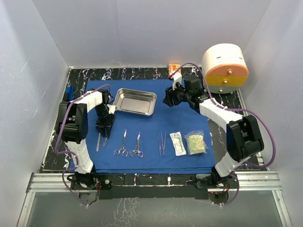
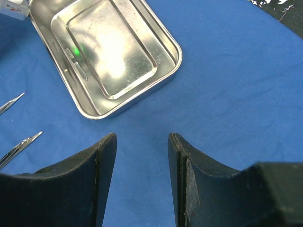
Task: Open and lay out the surgical kit
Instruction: Place the medical item in the surgical kit.
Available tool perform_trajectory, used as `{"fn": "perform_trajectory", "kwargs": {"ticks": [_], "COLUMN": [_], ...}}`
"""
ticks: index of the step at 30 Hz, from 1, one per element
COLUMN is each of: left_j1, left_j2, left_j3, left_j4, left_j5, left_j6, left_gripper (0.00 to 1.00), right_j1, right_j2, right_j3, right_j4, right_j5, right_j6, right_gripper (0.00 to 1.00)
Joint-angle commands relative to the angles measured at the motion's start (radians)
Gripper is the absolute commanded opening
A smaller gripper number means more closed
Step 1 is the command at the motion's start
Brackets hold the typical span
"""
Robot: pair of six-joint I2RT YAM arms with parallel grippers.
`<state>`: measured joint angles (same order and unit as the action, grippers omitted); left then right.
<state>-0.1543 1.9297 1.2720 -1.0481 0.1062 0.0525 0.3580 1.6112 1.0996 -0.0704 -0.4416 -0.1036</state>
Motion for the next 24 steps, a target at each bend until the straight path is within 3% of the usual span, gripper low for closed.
{"fn": "perform_trajectory", "kwargs": {"ticks": [1, 12, 24], "left_j1": [0.0, -0.001, -0.001], "left_j2": [-0.076, -0.121, -0.066], "left_j3": [0.039, 0.078, 0.076], "left_j4": [-0.014, 0.094, 0.149], "left_j5": [0.018, 0.027, 0.017], "left_j6": [0.001, 0.031, 0.044], "left_gripper": [0.33, 0.36, 0.3], "right_j1": [-0.005, -0.005, -0.004], "right_j2": [-0.009, -0.009, -0.012], "right_j3": [0.043, 0.042, 0.034], "right_j4": [0.053, 0.049, 0.043], "right_j5": [-0.009, -0.02, -0.017], "right_j6": [-0.007, -0.007, -0.01], "right_gripper": [0.45, 0.45, 0.45]}}
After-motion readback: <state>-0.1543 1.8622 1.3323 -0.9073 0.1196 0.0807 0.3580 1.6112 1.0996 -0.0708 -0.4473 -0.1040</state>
